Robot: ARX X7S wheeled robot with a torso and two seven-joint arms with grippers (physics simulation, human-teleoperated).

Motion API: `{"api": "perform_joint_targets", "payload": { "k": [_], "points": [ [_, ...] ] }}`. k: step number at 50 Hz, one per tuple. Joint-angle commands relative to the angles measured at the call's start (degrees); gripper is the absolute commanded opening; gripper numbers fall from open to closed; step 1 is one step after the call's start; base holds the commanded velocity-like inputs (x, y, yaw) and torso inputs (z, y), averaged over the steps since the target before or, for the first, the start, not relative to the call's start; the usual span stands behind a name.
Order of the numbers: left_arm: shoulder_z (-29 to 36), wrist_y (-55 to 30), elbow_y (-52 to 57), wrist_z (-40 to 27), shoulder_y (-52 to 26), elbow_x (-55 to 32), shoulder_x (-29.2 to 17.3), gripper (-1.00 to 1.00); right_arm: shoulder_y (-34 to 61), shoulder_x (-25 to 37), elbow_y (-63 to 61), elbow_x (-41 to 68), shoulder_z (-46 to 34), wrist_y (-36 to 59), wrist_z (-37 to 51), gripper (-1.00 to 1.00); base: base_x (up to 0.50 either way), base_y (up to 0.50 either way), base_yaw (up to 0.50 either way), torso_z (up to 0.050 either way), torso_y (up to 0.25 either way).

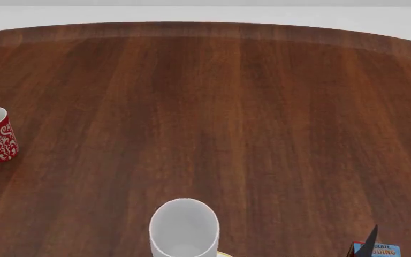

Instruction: Put the white mug on the plate.

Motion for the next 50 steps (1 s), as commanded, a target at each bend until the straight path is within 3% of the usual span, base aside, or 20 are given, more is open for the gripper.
{"api": "perform_joint_targets", "payload": {
  "k": [1, 21, 50],
  "points": [
    [4.9, 1.2, -0.4, 2.5, -0.3, 1.3, 0.0, -1.00, 0.0, 0.1, 0.3, 0.2, -0.3, -0.2, 0.1, 1.00, 0.00, 0.00, 0.00, 0.000, 0.000],
    [10.7, 4.2, -4.0, 3.3, 0.5, 5.9, -0.8, -1.00, 0.3, 0.2, 1.5, 0.5, -1.0, -1.1, -0.1, 1.00, 0.00, 0.00, 0.00, 0.000, 0.001],
    [10.7, 5.3, -7.6, 3.4, 1.4, 5.3, -0.3, -1.00, 1.0, 0.5, 3.0, 0.7, -1.8, -1.7, 0.3, 1.00, 0.00, 0.00, 0.00, 0.000, 0.000]
  ]
}}
